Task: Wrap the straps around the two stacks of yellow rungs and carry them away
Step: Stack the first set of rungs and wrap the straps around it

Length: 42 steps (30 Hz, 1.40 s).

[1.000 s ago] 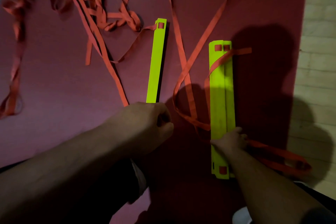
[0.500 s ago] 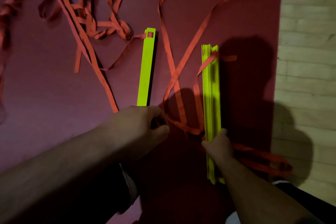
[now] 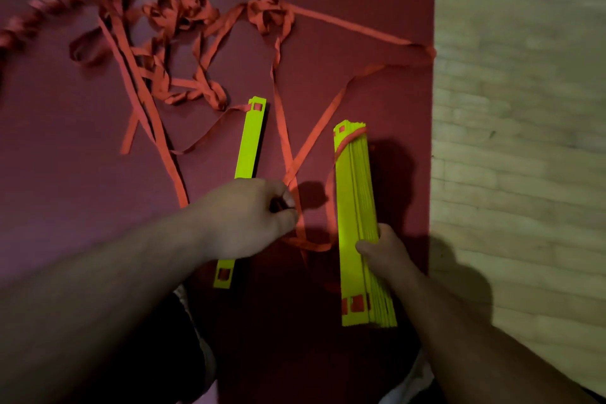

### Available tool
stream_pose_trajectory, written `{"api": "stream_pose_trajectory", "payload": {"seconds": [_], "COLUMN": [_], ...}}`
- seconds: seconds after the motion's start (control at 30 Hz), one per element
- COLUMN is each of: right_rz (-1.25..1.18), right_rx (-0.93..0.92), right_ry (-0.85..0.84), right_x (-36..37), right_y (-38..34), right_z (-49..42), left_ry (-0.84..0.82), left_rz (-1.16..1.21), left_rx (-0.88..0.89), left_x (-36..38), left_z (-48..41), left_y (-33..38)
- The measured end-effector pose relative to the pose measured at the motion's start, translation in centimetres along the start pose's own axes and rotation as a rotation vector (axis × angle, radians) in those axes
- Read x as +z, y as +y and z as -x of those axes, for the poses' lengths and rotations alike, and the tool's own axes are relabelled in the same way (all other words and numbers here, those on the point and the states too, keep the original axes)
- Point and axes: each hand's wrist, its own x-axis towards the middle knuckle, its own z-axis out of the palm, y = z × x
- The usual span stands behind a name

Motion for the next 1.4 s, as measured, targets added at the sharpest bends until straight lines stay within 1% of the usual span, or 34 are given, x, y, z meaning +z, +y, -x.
{"api": "stream_pose_trajectory", "payload": {"seconds": [0.07, 0.17, 0.23, 0.33, 0.43, 0.47, 0.5, 0.6, 0.67, 0.7, 0.77, 0.8, 0.87, 0.9, 0.93, 1.0, 1.03, 1.1, 1.13, 1.23, 1.3, 1.37, 1.4], "right_rz": [0.049, 0.095, 0.144, 0.270, 0.307, 0.308, 0.320, 0.384, 0.403, 0.399, 0.345, 0.304, 0.213, 0.232, 0.333, 0.524, 0.541, 0.512, 0.512, 0.523, 0.517, 0.520, 0.507], "right_rx": [-0.052, -0.176, -0.269, -0.426, -0.603, -0.641, -0.663, -0.728, -0.792, -0.797, -0.741, -0.695, -0.590, -0.544, -0.522, -0.529, -0.546, -0.564, -0.566, -0.563, -0.571, -0.597, -0.592], "right_ry": [-0.002, 0.028, 0.051, 0.147, 0.214, 0.225, 0.227, 0.241, 0.200, 0.181, 0.157, 0.135, 0.018, -0.027, -0.041, -0.038, -0.033, -0.044, -0.047, 0.025, 0.034, 0.021, 0.035], "right_x": [-2.0, -5.8, -8.2, -11.3, -13.2, -13.5, -13.6, -13.3, -12.7, -12.6, -13.0, -13.3, -14.0, -14.1, -14.1, -13.7, -13.6, -13.6, -13.5, -12.4, -11.0, -9.8, -9.6], "right_y": [-1.6, -5.1, -7.5, -10.4, -12.6, -13.4, -14.2, -16.0, -16.4, -16.5, -16.7, -16.8, -17.0, -16.9, -16.6, -15.7, -15.2, -14.1, -13.6, -12.4, -12.0, -11.6, -11.5], "right_z": [1.3, 4.8, 7.6, 12.1, 16.8, 18.5, 20.0, 23.3, 25.2, 25.8, 26.6, 27.1, 27.8, 28.0, 28.3, 28.1, 27.6, 26.8, 26.2, 25.1, 24.4, 23.1, 22.5], "left_ry": [0.032, 0.106, 0.123, 0.113, 0.060, 0.050, 0.034, -0.058, -0.025, 0.017, 0.067, 0.062, 0.069, 0.078, 0.071, 0.057, 0.050, 0.024, 0.039, 0.165, 0.249, 0.242, 0.213], "left_rz": [0.038, 0.118, 0.244, 0.577, 1.077, 1.233, 1.348, 1.625, 1.819, 1.883, 1.917, 1.935, 1.967, 1.976, 1.987, 1.966, 1.936, 1.903, 1.894, 1.861, 1.793, 1.724, 1.709], "left_rx": [0.014, 0.047, 0.055, 0.043, -0.034, -0.033, -0.006, 0.198, 0.323, 0.337, 0.334, 0.339, 0.356, 0.366, 0.386, 0.395, 0.386, 0.348, 0.331, 0.200, 0.118, 0.097, 0.106], "left_x": [-0.5, -1.3, -1.5, -2.0, -3.0, -3.5, -3.8, -5.1, -5.9, -6.1, -6.2, -6.1, -5.7, -5.4, -5.3, -5.0, -4.8, -4.2, -3.8, -2.3, -1.0, -0.4, -0.8], "left_z": [0.2, 0.7, 0.3, 0.6, 2.2, 2.8, 3.1, 4.2, 5.1, 5.6, 6.3, 6.8, 7.2, 7.2, 7.5, 7.8, 7.8, 7.6, 7.4, 6.7, 6.3, 6.4, 6.2], "left_y": [0.2, 1.1, 1.5, 2.7, 4.8, 5.5, 6.0, 7.4, 8.2, 8.5, 8.6, 8.5, 8.2, 8.1, 8.1, 8.0, 8.0, 8.0, 8.1, 8.8, 9.3, 9.4, 9.1]}}
